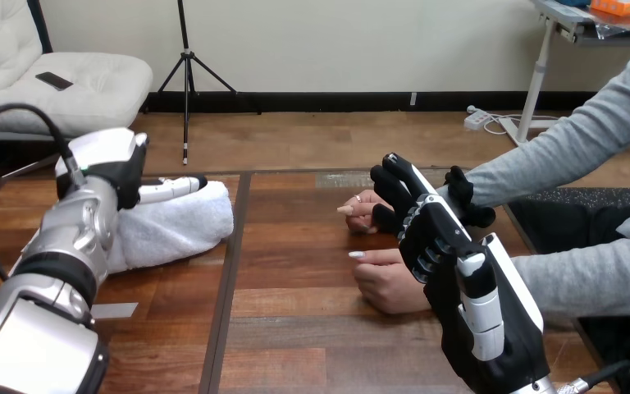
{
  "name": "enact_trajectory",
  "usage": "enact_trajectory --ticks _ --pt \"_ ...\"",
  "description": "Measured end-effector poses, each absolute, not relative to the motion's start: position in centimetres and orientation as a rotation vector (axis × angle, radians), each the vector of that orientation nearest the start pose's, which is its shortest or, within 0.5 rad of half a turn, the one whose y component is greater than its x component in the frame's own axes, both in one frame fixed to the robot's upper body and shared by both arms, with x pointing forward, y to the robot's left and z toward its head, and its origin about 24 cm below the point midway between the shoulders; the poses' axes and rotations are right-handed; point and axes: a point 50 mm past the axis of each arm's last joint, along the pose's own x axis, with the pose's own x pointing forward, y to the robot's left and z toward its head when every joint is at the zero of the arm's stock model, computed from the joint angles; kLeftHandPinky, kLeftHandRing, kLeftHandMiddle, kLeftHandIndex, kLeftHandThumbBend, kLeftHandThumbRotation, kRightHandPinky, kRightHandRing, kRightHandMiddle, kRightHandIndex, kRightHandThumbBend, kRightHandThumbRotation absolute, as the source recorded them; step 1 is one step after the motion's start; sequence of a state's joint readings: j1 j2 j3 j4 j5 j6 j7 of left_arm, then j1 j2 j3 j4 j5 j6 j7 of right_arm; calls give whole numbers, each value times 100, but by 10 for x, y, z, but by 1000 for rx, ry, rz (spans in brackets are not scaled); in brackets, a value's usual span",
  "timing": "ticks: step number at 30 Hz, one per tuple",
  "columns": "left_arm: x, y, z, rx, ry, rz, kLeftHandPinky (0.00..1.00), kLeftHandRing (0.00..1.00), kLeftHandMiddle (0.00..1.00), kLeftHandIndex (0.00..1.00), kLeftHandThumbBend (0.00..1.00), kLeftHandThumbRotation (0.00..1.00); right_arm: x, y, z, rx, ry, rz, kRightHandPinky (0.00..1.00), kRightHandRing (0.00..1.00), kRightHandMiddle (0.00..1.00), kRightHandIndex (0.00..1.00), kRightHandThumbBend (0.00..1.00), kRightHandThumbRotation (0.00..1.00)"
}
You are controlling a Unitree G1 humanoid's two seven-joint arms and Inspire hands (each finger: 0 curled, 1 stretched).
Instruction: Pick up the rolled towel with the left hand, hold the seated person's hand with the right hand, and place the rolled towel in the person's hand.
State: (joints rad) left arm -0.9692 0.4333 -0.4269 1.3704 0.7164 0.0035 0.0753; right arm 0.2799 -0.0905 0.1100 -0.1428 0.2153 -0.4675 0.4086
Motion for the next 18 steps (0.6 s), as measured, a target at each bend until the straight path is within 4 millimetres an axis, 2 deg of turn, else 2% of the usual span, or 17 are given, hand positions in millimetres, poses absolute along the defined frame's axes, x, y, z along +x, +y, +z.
enact_trajectory --ticks 18 --pt "378 245 63 1481 421 -52 100 100 100 98 78 96 186 -141 59 82 -352 402 100 100 95 95 85 100"
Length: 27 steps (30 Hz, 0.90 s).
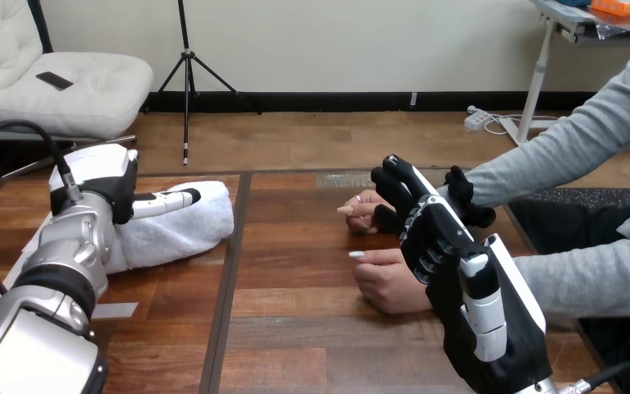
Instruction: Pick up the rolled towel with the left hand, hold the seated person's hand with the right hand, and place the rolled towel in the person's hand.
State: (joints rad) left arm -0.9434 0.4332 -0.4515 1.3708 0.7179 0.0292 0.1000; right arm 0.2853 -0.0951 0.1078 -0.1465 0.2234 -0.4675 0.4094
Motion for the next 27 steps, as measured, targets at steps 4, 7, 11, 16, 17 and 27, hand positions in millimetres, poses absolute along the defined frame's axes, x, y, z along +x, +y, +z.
enact_trajectory --ticks 4,7,11,16,17,27 --pt "378 245 63 1481 421 -49 100 100 100 98 79 97 186 -142 59 87 -352 403 100 100 95 95 85 100" --pt "378 245 63 1480 421 -48 100 100 100 98 79 97 185 -142 59 88 -352 404 100 100 95 95 85 100" --pt "378 245 63 1478 421 -48 100 100 100 99 81 97 185 -143 59 84 -351 409 100 100 94 94 86 100" --pt "378 245 63 1478 421 -48 100 100 100 98 82 97 184 -143 60 80 -353 411 100 100 93 94 86 100" --pt "378 245 63 1479 422 -48 100 100 100 98 82 97 184 -144 60 80 -353 411 100 100 93 93 86 100" --pt "378 244 61 1485 424 -54 100 100 100 98 82 97 181 -145 64 73 -363 413 100 99 93 93 87 100"
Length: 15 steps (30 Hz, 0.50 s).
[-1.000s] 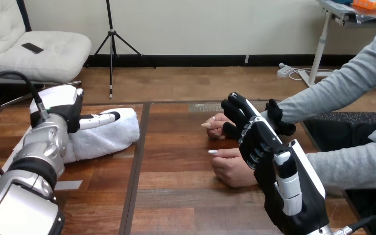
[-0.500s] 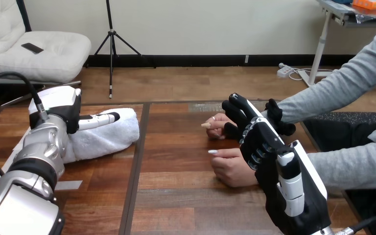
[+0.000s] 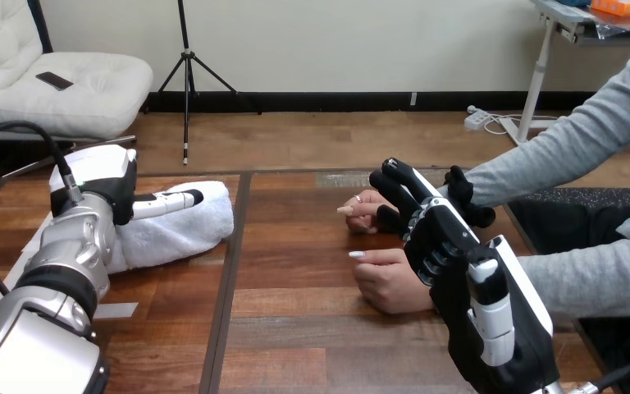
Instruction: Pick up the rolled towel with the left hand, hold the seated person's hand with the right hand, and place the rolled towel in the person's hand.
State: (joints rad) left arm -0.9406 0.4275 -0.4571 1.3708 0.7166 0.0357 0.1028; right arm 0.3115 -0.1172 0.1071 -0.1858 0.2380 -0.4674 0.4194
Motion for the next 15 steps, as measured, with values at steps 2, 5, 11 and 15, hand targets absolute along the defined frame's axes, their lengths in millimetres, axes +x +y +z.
enact_trajectory --ticks 2,5,11,15 --pt "377 243 60 1484 425 -56 100 100 100 99 82 97 180 -145 64 75 -366 412 100 99 93 92 87 100" --pt "377 243 59 1483 427 -59 100 100 100 99 82 98 179 -145 65 79 -368 411 100 99 93 92 88 100" --pt "376 242 56 1480 432 -67 100 100 100 99 82 98 178 -146 64 90 -363 407 100 100 94 93 87 100" --pt "374 242 53 1476 438 -71 100 100 100 99 82 97 176 -146 63 92 -357 407 100 100 94 93 87 100"
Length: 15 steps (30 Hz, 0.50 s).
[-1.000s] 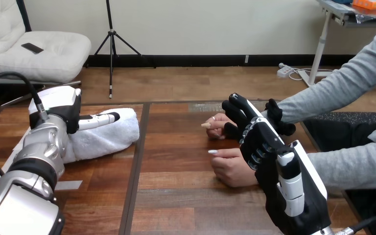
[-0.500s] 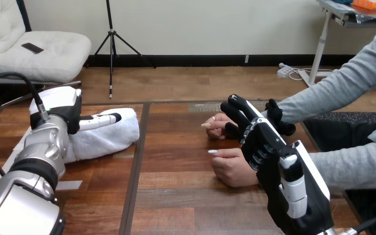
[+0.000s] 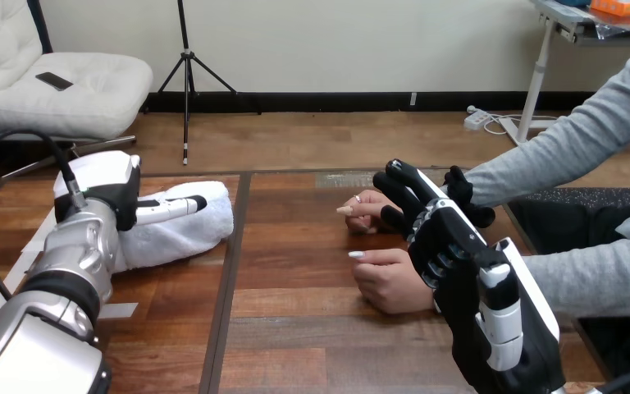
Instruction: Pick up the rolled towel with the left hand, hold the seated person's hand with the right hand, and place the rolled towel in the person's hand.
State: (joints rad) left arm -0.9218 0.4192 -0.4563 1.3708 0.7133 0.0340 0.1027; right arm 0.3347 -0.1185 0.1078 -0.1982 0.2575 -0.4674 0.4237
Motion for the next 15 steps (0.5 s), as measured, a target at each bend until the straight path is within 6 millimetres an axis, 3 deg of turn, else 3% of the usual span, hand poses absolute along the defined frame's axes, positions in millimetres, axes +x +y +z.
enact_trajectory --ticks 15 --pt "369 242 43 1449 462 -100 100 100 100 100 92 96 172 -147 60 94 -338 403 100 100 95 94 87 100"
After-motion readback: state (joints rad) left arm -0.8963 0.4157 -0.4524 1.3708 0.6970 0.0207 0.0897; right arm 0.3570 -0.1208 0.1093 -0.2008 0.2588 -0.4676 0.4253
